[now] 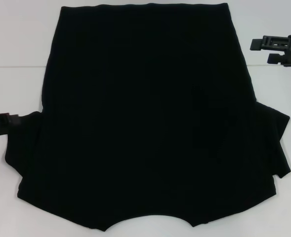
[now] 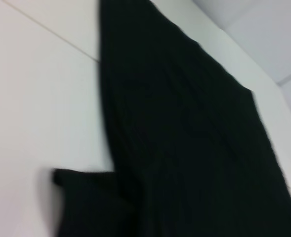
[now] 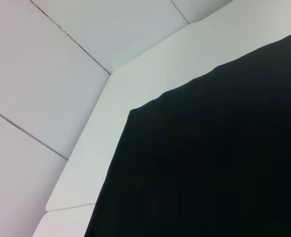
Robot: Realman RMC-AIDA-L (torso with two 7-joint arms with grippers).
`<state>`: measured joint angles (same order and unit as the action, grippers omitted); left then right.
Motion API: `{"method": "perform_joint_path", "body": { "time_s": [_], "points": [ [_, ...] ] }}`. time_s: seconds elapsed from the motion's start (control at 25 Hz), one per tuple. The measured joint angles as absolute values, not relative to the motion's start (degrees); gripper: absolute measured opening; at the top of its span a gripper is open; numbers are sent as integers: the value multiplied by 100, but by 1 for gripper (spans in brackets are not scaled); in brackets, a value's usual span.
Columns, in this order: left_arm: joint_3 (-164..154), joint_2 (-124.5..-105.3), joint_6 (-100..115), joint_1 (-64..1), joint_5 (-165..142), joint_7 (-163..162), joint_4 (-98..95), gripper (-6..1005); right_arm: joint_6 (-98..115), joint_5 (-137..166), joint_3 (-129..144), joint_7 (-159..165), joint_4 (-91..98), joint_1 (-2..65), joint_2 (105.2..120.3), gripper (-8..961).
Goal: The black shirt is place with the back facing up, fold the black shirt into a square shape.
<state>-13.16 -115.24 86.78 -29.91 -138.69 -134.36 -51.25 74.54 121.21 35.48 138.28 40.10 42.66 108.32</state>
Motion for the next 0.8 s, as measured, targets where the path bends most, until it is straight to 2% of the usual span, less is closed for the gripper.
{"method": "perform_joint_path", "body": {
  "time_s": [0.2, 0.8],
  "points": [
    [-1379, -11524, 8357, -3057, -14233, -13529, -4998, 463, 7491, 12121, 3548, 13950, 4020, 4224, 10755, 941],
    [-1297, -11565, 8294, -2917, -14758, -14280, -4860, 454, 7535, 12120, 3553, 13971, 4026, 4175, 10740, 941]
  ]
}}
